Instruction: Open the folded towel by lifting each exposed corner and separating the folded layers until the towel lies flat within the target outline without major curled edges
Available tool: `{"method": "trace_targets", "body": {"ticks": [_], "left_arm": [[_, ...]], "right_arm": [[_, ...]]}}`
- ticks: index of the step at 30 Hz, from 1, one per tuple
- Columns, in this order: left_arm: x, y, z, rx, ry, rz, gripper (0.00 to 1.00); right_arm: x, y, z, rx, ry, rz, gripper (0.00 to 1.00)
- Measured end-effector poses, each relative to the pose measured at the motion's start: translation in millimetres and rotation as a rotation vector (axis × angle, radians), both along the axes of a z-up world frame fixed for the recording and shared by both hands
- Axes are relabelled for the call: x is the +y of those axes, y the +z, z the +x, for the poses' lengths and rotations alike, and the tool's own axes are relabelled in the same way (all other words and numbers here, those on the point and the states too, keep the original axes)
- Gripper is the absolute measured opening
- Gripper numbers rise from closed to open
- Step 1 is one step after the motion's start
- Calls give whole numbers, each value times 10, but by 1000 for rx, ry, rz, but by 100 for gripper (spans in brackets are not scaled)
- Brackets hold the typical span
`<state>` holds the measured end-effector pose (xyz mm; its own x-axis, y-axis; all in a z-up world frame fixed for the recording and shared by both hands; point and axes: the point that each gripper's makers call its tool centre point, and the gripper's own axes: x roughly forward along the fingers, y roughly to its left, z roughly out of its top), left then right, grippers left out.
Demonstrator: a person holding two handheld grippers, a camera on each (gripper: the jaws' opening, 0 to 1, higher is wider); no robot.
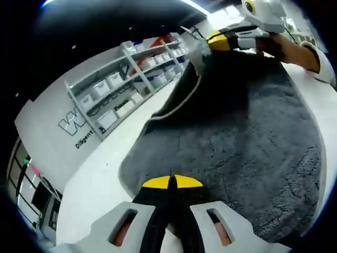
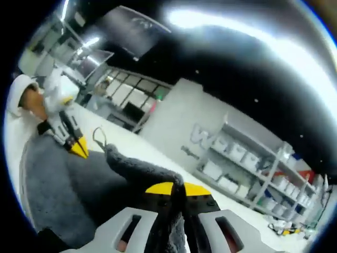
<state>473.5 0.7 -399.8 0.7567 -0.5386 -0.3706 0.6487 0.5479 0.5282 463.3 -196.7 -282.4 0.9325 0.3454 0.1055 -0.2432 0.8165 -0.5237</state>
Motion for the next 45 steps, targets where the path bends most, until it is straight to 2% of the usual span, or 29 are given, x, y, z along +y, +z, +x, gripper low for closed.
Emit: {"method": "trace_targets", "body": {"ticks": [2,6,8,10,11,12,15,17,20,23,25,33,35,36,38,40,43,45], "left_arm": [[2,-3,4,2,0,-4,0],[6,-3,11,7,0,-12,0],[7,-3,15,8,1,-14,0],[6,-3,19,8,0,-14,0],[6,-3,24,8,0,-13,0],[8,-2,26,7,0,-12,0],[11,1,23,3,-2,-4,0],[12,2,22,0,-4,1,0],[7,3,16,-7,-9,11,0],[2,3,12,-6,-12,11,0],[-1,2,7,-4,-14,10,0],[-23,-5,-37,15,-19,4,0],[-35,-8,-56,22,-23,0,0],[-38,-9,-65,23,-24,2,0],[-41,-11,-70,22,-26,3,0],[-40,-12,-69,24,-26,2,0],[-33,-11,-71,25,-28,4,0],[-33,-11,-74,20,-31,10,0]], "right_arm": [[-88,27,99,4,-26,10,0],[-399,36,329,40,-99,100,0],[-604,-17,398,62,-159,85,0],[-676,-26,411,56,-172,83,0],[-755,-65,430,74,-187,101,0],[-831,-143,454,113,-205,131,0],[-974,-321,527,183,-244,135,0],[-1109,-575,587,291,-287,147,0],[-1211,-767,648,357,-300,130,2],[-1275,-798,696,354,-298,132,7],[-1277,-800,722,365,-292,162,7],[-1311,-806,855,356,-275,152,10],[-1339,-866,892,376,-272,163,11],[-1364,-938,905,409,-275,171,12],[-1386,-963,900,416,-278,174,14],[-1385,-952,886,417,-270,189,13],[-1354,-822,843,395,-243,241,12],[-1336,-774,818,384,-232,249,11]]}}
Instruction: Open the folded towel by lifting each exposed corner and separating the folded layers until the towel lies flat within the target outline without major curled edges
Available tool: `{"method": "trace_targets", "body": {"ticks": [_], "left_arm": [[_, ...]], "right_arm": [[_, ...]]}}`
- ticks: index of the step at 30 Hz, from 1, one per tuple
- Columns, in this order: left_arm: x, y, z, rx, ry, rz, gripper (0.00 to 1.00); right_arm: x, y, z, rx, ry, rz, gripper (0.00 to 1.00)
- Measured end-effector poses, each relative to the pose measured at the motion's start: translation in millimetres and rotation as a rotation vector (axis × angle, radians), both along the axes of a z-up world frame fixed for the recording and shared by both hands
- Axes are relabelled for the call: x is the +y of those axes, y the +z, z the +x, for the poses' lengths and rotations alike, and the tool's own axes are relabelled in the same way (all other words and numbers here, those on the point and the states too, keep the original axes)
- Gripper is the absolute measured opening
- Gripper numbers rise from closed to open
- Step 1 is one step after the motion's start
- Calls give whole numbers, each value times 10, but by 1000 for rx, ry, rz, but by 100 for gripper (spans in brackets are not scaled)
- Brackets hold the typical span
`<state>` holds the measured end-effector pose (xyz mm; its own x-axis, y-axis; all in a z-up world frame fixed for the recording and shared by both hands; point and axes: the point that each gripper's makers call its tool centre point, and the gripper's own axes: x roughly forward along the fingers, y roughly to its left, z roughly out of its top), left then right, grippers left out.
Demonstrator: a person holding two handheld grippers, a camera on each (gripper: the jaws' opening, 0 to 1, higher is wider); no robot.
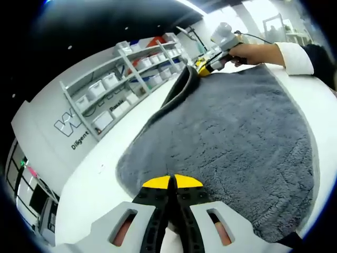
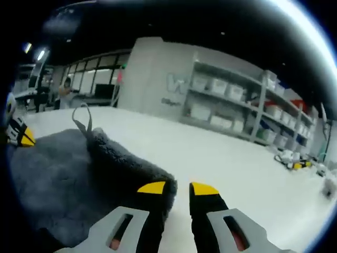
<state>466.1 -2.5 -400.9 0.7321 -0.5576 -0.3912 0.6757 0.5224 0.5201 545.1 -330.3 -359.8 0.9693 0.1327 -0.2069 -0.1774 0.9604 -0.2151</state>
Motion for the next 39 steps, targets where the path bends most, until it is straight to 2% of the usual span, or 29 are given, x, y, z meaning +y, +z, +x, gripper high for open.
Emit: {"method": "trace_targets", "body": {"ticks": [4,9,14,31,35,37,38,39], "left_arm": [[-1,1,0,-8,-4,10,0],[-2,3,-3,-9,-6,12,0],[-5,4,-5,-11,-7,15,0],[-5,1,-17,-8,-6,2,0],[-2,-1,-18,-6,-7,-1,0],[-1,-1,-19,-7,-7,1,0],[-1,-2,-19,-8,-7,3,0],[-1,-2,-21,-9,-7,4,0]], "right_arm": [[11,49,-46,-12,21,6,11],[-37,27,-59,-2,20,137,13],[-63,-41,-50,13,12,120,15],[-62,-43,-60,10,11,109,17],[-84,15,-96,-3,12,123,19],[-112,57,-127,-15,9,139,17],[-163,86,-136,-27,-4,142,11],[-220,109,-157,-35,-18,150,10]]}}
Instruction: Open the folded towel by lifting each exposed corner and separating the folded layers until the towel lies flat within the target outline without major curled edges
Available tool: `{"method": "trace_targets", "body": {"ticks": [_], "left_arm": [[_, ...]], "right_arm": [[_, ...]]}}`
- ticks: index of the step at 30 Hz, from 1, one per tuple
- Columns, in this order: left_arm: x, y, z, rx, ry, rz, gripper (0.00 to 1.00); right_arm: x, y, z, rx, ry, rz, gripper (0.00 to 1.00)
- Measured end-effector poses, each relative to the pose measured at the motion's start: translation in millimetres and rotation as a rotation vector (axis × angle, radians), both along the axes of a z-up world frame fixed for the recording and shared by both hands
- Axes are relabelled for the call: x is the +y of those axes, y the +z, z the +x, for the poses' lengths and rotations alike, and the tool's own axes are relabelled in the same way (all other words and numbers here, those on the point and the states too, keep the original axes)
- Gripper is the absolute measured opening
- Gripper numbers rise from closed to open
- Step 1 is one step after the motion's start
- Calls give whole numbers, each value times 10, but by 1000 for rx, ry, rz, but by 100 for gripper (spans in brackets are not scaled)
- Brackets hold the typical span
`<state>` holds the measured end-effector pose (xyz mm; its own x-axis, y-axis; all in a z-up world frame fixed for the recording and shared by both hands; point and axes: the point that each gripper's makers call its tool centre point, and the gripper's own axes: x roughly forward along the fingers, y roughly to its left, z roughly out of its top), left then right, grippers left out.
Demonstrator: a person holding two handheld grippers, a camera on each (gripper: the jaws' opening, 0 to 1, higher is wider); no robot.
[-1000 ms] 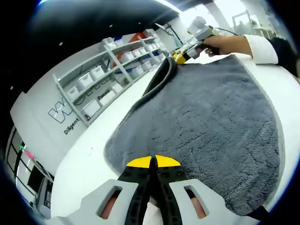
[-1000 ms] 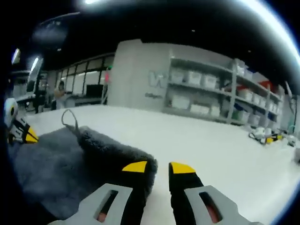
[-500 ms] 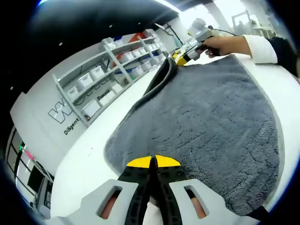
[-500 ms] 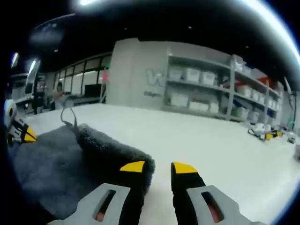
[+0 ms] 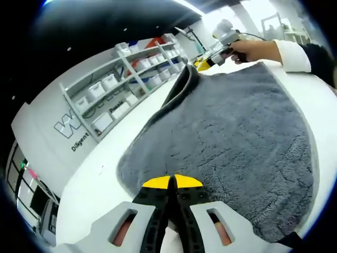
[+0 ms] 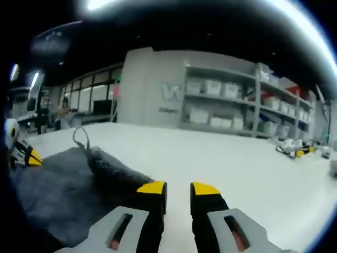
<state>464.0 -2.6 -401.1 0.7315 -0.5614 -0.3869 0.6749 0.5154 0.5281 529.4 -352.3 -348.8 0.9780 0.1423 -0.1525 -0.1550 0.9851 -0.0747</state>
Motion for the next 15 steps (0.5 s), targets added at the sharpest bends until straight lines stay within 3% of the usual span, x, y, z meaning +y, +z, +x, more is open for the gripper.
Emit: {"method": "trace_targets", "body": {"ticks": [3,4,6,7,10,11,14,15], "left_arm": [[1,0,-3,-1,0,2,0],[1,0,-4,-2,0,3,0],[1,-1,-7,-2,0,3,0],[1,-1,-8,-2,1,3,0],[4,-1,-13,-4,0,4,0],[5,-1,-15,-4,-1,5,0],[5,-1,-18,-6,-2,7,0],[5,-1,-19,-7,-3,9,0]], "right_arm": [[-129,98,-80,-39,-33,71,7],[-83,177,-110,-73,-6,91,1],[219,420,-206,-177,146,48,0],[265,440,-224,-182,162,44,0],[754,460,-376,-190,327,-134,0],[906,333,-413,-157,362,-254,0],[1121,52,-460,-103,434,-432,0],[1094,1,-432,-93,414,-488,0]]}}
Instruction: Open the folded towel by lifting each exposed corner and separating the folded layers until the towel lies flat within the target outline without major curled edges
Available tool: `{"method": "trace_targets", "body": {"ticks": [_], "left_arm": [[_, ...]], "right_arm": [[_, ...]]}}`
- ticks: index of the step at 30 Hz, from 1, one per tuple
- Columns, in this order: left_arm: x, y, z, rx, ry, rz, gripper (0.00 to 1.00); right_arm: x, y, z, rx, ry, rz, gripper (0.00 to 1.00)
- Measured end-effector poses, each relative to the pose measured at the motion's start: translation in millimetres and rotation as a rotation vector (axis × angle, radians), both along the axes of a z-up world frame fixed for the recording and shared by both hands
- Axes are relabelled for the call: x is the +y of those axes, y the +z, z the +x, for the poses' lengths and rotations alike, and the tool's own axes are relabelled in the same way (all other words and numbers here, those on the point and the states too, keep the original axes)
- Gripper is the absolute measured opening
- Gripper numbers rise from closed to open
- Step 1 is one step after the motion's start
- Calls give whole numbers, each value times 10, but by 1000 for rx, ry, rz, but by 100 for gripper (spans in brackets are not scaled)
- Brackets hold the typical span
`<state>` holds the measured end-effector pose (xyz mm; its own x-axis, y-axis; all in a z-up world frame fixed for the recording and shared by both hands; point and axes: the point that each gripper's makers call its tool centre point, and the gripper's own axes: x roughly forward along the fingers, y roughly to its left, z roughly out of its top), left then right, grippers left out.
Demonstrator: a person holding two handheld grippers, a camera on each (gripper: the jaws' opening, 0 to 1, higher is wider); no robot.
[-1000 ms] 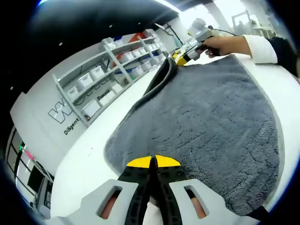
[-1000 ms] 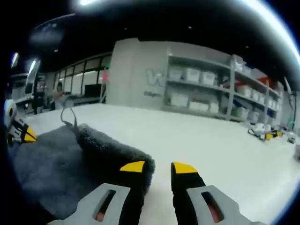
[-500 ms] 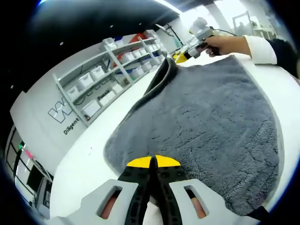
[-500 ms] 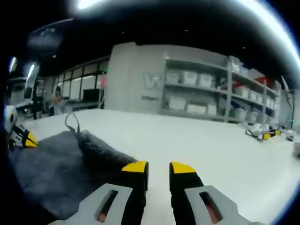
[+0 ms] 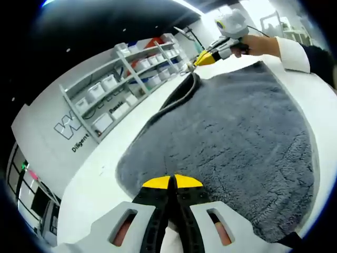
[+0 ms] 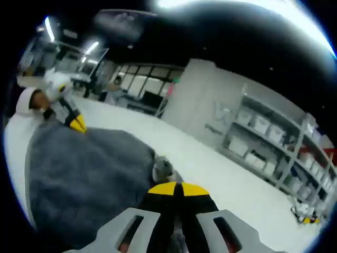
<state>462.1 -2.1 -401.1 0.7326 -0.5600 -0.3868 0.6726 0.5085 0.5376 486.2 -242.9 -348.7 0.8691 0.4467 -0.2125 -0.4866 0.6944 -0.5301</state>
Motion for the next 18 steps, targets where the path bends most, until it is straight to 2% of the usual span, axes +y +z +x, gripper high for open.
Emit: {"method": "trace_targets", "body": {"ticks": [2,3,5,7,8,9,11,14,18], "left_arm": [[-1,1,-2,-6,-2,7,0],[-2,1,-3,-9,-3,10,0],[-4,1,-3,-12,-5,14,0],[-5,2,-2,-14,-6,16,0],[-8,2,2,-16,-7,18,0],[-9,2,3,-16,-8,19,0],[-11,3,5,-18,-8,21,0],[-14,5,8,-20,-9,23,0],[-16,7,14,-20,-10,24,0]], "right_arm": [[2,-23,50,-27,-13,-49,15],[66,-73,38,-18,10,-66,18],[101,-129,39,-14,29,-103,18],[88,-156,71,-24,17,-141,19],[53,-179,141,-42,-4,-187,19],[64,-201,161,-38,-3,-187,19],[50,-222,211,-40,-10,-203,17],[30,-140,254,-68,-29,-191,4],[6,-71,325,-100,-57,-193,1]]}}
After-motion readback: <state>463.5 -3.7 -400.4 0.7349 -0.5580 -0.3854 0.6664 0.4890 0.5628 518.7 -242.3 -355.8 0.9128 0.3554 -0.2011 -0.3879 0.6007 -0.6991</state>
